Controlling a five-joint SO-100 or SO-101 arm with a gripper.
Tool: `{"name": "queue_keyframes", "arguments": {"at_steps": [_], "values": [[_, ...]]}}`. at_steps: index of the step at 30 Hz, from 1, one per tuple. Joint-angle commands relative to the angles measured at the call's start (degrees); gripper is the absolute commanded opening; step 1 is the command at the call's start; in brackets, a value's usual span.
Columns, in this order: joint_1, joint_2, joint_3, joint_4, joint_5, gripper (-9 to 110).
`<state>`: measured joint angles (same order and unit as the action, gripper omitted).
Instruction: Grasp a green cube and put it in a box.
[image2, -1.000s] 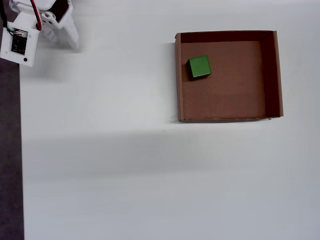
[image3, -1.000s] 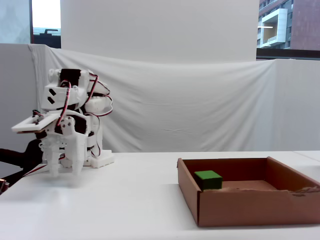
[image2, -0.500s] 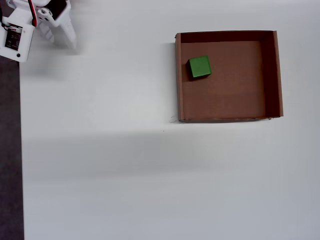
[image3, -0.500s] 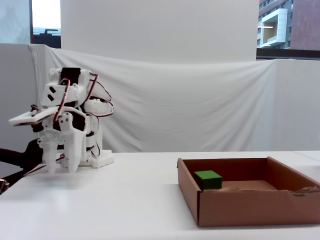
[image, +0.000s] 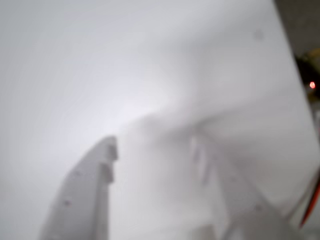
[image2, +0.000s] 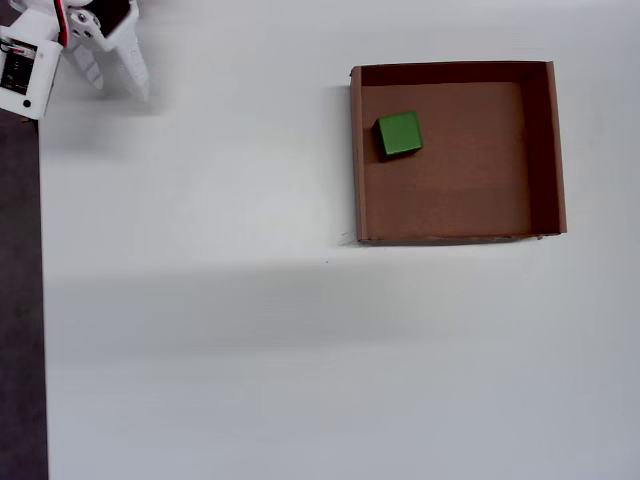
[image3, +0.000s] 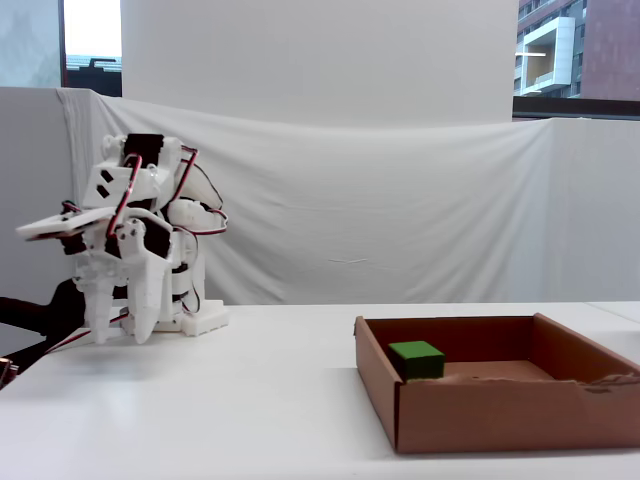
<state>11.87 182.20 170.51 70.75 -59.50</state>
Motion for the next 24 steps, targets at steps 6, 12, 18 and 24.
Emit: {"name": "queue_keyframes", "arguments": {"at_steps": [6,12,18,24], "values": [[-0.53,0.26,-0.26,0.35,0.97,21],[-0.53,0.26,-0.26,0.26,1.49,21],[-0.53,0.26,-0.26,0.26,1.85,21],[-0.53,0.26,-0.26,0.26,2.2,21]]}}
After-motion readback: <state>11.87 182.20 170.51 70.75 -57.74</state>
